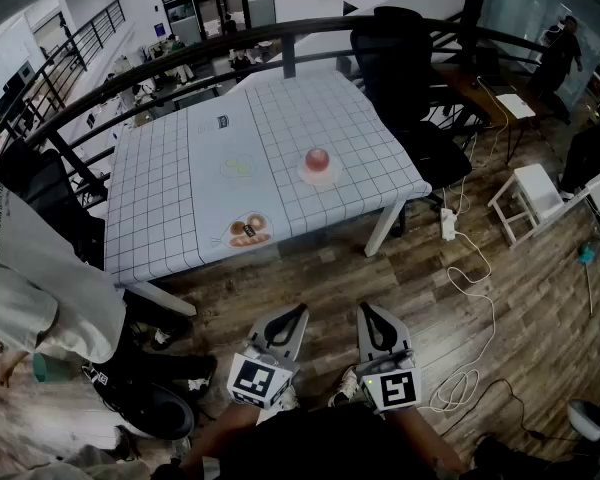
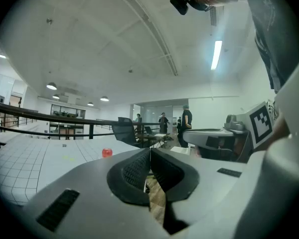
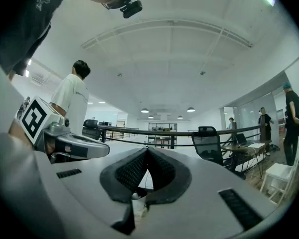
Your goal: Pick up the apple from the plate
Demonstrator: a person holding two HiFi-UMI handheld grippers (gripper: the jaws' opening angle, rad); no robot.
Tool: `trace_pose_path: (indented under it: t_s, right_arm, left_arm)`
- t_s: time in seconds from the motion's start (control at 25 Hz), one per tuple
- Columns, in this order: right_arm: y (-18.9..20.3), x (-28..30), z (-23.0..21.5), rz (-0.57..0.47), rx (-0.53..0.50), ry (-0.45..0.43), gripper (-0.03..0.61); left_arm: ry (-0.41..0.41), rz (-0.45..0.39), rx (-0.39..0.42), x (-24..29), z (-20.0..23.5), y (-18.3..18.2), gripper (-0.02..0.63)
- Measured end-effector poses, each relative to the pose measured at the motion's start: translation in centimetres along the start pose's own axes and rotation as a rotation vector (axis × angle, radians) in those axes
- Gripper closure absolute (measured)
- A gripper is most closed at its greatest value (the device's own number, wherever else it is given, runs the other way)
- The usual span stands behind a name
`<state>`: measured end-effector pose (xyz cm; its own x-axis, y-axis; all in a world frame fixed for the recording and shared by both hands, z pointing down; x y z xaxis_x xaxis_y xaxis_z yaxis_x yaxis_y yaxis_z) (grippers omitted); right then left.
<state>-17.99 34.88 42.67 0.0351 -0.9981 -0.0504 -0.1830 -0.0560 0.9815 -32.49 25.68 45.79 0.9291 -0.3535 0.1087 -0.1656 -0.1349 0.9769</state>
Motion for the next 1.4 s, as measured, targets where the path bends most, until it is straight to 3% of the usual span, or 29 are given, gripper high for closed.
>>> trace_pose_path:
  t_s: [0.6, 1.08, 1.24, 1.4]
  right_arm:
    - [-1.0, 0.2, -3.8, -0.047, 0.026, -0.048, 0.555]
    - [-1.8, 1.2, -9.9, -0.038, 0.050, -0.091, 0.554]
    - [-1.5, 2.0, -11.5, -0.019, 0.062, -0.092, 0.555]
    - [-0.9, 3.9, -12.8, -0.004, 0.086, -0.069, 0.554]
  left_arm:
    - [-0.023, 0.016, 0.047, 3.4, -1.6, -2.1, 0.591]
    - [-0.108, 0.066, 0.093, 7.8, -1.6, -2.6, 0.591]
    - [-0.163, 0.082, 0.061, 8.1, -0.1, -2.4, 0.591]
    - [-0.150, 0.084, 0.040, 9.5, 0.9, -2.0, 0.591]
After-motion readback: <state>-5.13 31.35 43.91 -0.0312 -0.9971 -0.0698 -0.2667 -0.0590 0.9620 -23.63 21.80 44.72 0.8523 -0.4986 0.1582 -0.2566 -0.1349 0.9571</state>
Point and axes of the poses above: the fingertips, and each gripper's own axes: x forward along the fingers, z to its left, y out of its underside, the point moved 7 cm from there along -x, backward along the fingers, and after that the axes turned 14 degrees about x, right-handed, at the moved point
